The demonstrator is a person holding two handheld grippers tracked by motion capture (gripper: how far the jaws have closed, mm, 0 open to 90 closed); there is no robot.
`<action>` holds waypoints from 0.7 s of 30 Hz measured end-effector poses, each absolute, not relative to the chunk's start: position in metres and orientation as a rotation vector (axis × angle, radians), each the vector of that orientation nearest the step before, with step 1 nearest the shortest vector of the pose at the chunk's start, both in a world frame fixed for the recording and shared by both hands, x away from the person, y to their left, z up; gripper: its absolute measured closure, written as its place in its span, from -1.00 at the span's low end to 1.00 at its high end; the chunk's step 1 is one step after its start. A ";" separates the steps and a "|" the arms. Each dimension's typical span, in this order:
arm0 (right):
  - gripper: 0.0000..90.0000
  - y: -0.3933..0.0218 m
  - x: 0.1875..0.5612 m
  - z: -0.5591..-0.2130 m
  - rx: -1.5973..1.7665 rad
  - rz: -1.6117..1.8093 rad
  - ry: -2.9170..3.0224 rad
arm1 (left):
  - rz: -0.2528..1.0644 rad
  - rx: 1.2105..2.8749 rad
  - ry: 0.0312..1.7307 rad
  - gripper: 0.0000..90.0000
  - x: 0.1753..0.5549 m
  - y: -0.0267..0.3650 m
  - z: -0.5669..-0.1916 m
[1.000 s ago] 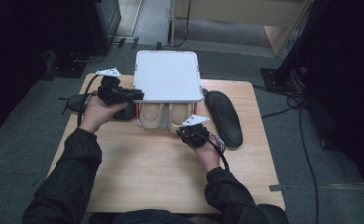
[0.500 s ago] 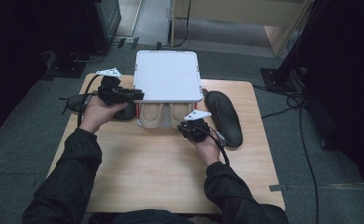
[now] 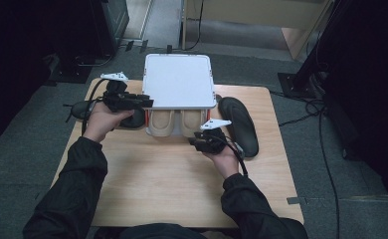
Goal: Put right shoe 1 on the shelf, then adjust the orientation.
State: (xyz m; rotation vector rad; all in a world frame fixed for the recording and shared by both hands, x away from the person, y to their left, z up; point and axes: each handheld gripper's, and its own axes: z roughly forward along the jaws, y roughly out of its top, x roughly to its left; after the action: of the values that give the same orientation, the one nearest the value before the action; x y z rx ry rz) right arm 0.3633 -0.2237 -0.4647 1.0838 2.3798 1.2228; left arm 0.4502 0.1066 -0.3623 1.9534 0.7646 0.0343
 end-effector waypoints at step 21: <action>0.23 -0.254 0.345 -0.454 1.008 1.277 2.430 | 0.119 1.948 0.811 0.21 0.435 0.137 -0.352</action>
State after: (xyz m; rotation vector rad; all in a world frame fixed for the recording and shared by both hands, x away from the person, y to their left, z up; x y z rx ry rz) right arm 0.3454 -0.2536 -0.4545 1.0080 2.4301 1.2768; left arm 0.4347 0.1372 -0.3518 1.9478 0.8109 0.1195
